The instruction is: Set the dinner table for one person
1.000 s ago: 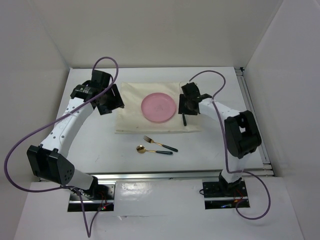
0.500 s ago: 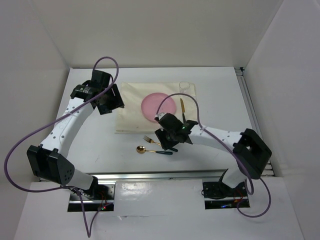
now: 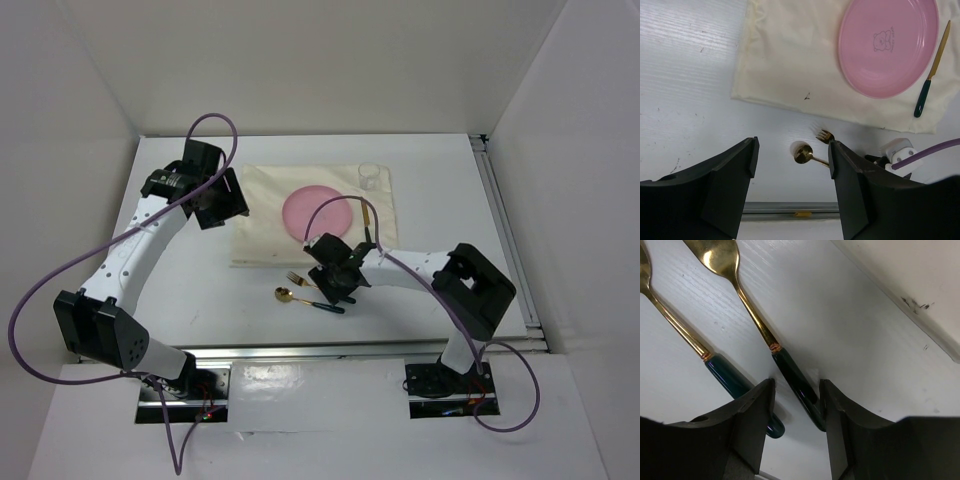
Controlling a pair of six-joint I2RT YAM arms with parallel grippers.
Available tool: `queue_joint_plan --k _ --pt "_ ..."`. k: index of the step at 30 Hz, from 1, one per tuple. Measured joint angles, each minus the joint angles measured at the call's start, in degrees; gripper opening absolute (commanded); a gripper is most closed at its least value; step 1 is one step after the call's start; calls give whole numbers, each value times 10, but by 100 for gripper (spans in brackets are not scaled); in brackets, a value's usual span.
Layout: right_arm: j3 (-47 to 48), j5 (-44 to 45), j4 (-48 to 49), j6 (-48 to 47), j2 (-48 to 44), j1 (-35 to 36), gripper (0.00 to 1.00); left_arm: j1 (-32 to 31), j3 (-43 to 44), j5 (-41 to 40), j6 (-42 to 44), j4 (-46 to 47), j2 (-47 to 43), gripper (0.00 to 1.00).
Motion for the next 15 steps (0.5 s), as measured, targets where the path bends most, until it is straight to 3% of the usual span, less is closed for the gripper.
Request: queue_joint_plan --k 5,10,15 --pt "1 2 3 -5 2 0 40 0 0 0 0 0 0 74" --pt "8 2 4 -16 7 3 17 0 0 0 0 0 0 74" --pt "11 9 -3 -25 4 10 8 0 0 0 0 0 0 74"
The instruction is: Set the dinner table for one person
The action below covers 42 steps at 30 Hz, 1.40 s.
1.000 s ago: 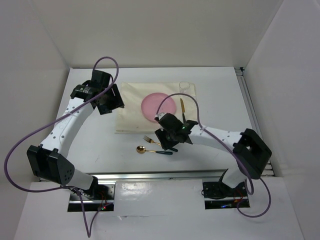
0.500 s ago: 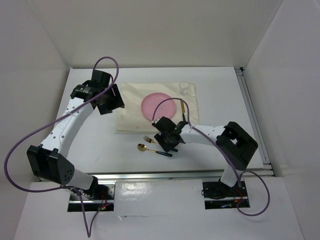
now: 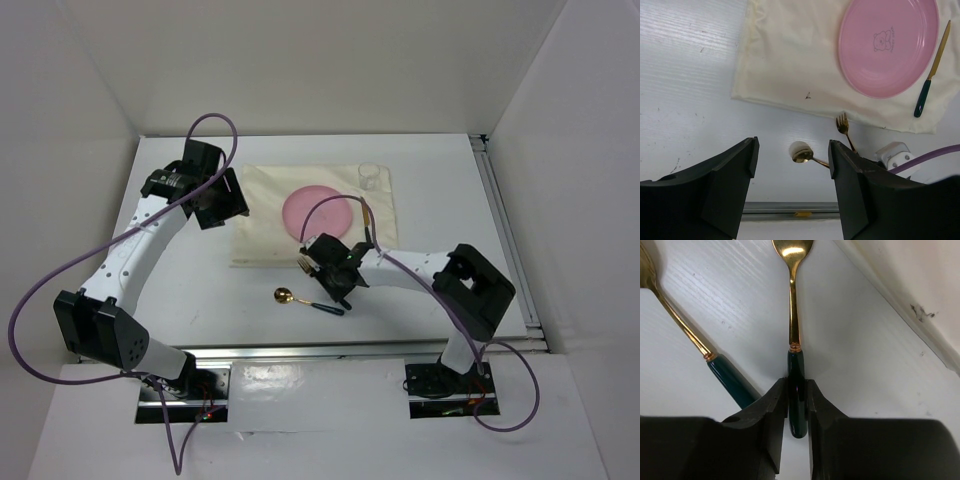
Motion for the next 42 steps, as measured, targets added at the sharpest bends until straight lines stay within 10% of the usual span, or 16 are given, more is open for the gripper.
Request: queue_joint_plan --k 14,31,39,42 --pt "137 30 -85 -2 -78 -12 0 0 0 0 -2 0 0 73" --pt "597 -45 -56 256 316 -74 0 18 74 -53 -49 -2 -105 74" --pt "669 -57 -50 322 424 -82 0 26 54 -59 -63 0 -148 74" --pt "675 -64 -50 335 446 -82 17 27 54 -58 -63 -1 -139 74"
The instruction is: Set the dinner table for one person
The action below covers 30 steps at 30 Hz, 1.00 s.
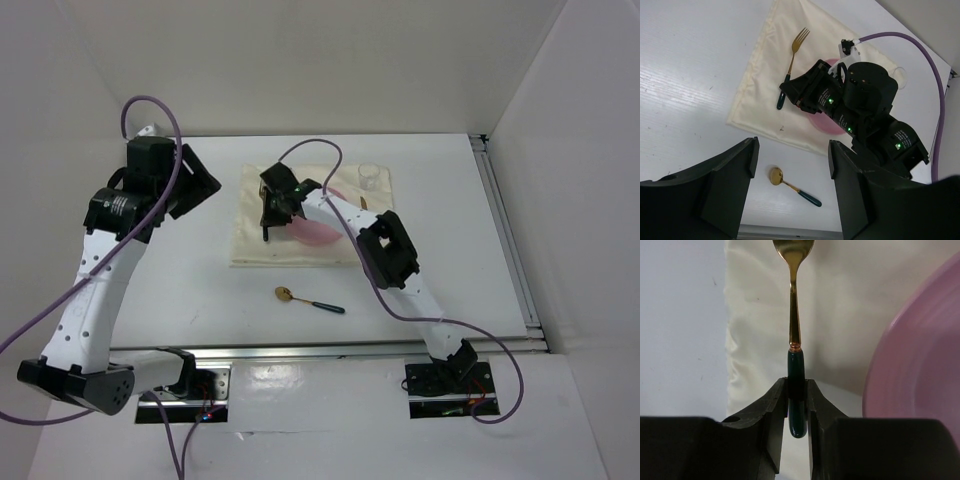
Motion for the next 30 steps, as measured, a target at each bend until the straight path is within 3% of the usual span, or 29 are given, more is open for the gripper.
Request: queue_joint_plan --k 1,5,11,15,24,26,30 --pt "0 -1 0 3 3 0 29 0 0 0 0 -1 3 74" --pt "0 -5 2 13 7 0 48 0 0 2 1 -2 7 74" --pt "-33 -9 28 12 -17 0 50 0 0 3 2 -4 9 74" --pt "-102 -15 40 -8 -89 0 50 0 1 5 3 -6 11 76" --pt "-456 -57 100 -167 -468 1 54 5 20 10 34 -5 57 76" --pt "-527 -56 87 -191 -526 6 55 6 20 11 40 -5 75 76" --pt "-626 -52 46 -215 -556 28 68 10 12 17 48 -2 83 76"
